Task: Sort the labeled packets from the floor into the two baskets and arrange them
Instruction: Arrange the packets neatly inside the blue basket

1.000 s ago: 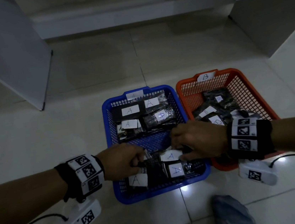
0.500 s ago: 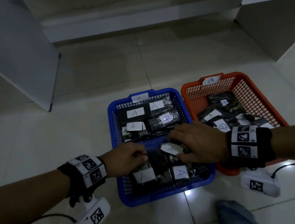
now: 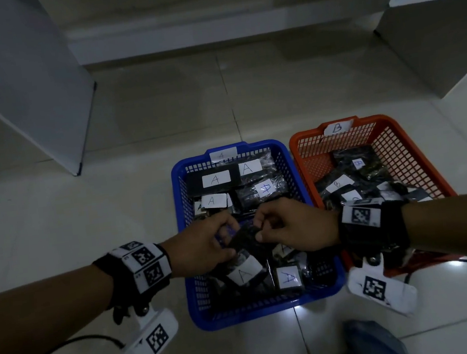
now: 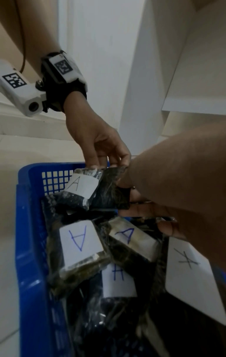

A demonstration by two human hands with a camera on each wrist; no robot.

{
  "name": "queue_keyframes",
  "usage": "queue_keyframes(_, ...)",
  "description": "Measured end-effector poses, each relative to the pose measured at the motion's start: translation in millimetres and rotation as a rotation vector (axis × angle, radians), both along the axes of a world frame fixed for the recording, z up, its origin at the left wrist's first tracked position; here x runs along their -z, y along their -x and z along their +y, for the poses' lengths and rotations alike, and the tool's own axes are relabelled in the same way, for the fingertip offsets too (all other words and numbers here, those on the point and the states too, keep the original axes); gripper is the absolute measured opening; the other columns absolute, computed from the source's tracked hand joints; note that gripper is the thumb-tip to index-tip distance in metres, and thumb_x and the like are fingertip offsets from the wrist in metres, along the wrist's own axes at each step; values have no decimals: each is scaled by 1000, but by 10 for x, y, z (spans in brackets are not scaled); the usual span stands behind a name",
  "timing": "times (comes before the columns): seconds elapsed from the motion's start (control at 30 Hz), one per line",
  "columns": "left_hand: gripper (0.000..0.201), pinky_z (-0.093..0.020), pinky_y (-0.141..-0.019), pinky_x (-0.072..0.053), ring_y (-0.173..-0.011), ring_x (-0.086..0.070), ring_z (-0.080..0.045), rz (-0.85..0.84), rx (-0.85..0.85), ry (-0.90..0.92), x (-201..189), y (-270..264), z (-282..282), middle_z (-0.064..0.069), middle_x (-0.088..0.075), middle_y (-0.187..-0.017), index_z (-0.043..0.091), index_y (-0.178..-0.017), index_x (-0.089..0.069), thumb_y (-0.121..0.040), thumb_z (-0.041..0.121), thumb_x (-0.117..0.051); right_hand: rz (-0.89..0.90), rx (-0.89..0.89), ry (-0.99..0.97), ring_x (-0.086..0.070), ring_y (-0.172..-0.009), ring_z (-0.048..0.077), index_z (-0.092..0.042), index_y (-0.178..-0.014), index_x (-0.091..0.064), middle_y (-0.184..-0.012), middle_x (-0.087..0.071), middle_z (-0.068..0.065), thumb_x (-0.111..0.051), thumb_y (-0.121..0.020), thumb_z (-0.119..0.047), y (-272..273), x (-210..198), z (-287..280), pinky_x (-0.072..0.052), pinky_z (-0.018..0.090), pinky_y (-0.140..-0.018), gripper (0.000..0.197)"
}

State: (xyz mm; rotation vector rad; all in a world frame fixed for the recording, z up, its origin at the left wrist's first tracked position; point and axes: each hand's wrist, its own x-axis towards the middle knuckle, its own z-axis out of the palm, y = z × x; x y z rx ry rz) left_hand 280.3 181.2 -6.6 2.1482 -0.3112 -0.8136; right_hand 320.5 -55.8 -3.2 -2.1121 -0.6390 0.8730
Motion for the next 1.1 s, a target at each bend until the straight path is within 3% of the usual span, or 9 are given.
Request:
queue_keyframes(0.2, 47, -22, -71, -55, -79, -62, -6, -38, 33, -67, 59, 30, 76, 6, -58, -102, 28, -120, -50, -83, 23, -78, -35, 35, 76, -66, -66, 8, -12, -96, -63, -78, -73, 2, -70, -92, -22, -10, 37, -39, -54, 24, -65, 13)
queue_keyframes(0.33, 32, -26, -73, -56, -78, -59, -6, -148, -1, -94, 40, -101, 78, 7, -59, -97, 26, -108, -57, -84, 22, -77, 46, 9, 31, -64, -63, 12, -13, -109, -61, -77, -74, 8, -69, -93, -17, -60, -10, -18, -56, 32, -64, 19)
queue_keyframes(0.43, 16, -28, -79, -53, -88, -56, -5, -327, 26, -175, 26, -270, 112, 11, -57, -101, 27, -104, -57, -92, 21, -65, 74, -36, 6, -60, -68, 14, -15, -99, -57, -78, -68, 7, -67, -92, -12, -78, -26, -34, -56, 39, -71, 13)
queue_keyframes(0.57, 33, -33, -99, -43, -117, -49, -15, -358, 153, -354, 76, -564, 199, 6, -52, -128, 20, -133, -53, -100, 24, -52, 46, -50, 6, -51, -64, 0, -17, -97, -50, -73, -57, -14, -64, -93, -10, -33, 38, -58, -48, 23, -65, 16)
queue_keyframes(0.63, 43, -33, -102, -41, -121, -48, -16, -347, 145, -361, 111, -646, 195, 2, -51, -134, 19, -142, -46, -100, 25, -51, 52, -47, 7, -50, -58, -1, -20, -100, -49, -66, -56, -18, -63, -95, -13, -25, 64, -78, -45, 21, -61, 17)
queue_keyframes(0.87, 49, -37, -88, -48, -106, -49, -18, -528, 211, -383, 233, -590, 167, 0, -48, -124, 18, -145, -43, -98, 29, -55, 87, -48, -42, -52, -60, 4, -28, -96, -50, -67, -58, -13, -63, -95, -14, -78, 28, -135, -50, 32, -65, 20)
queue_keyframes(0.93, 46, -34, -84, -47, -103, -50, -17, -544, 197, -380, 208, -633, 181, 1, -49, -118, 19, -141, -48, -97, 27, -57, 88, -59, -27, -59, -64, 8, -26, -105, -55, -74, -64, -8, -66, -94, -15, -111, -7, -128, -54, 30, -67, 19)
queue_keyframes(1.0, 32, -27, -80, -46, -97, -53, -14, -470, 170, -365, 146, -691, 175, 4, -53, -110, 21, -130, -57, -99, 27, -55, 38, -61, 20, -67, -74, 14, -19, -116, -60, -88, -70, -3, -71, -92, -19, -167, -17, -126, -59, 29, -70, 26)
queue_keyframes(1.1, 12, -16, -65, -46, -76, -62, -6, -257, 107, -249, 48, -733, 152, 9, -64, -89, 22, -107, -65, -99, 22, -55, -66, -52, 60, -71, -82, 8, -14, -119, -63, -94, -75, -5, -74, -89, -16, -273, 4, -157, -58, 25, -77, 32)
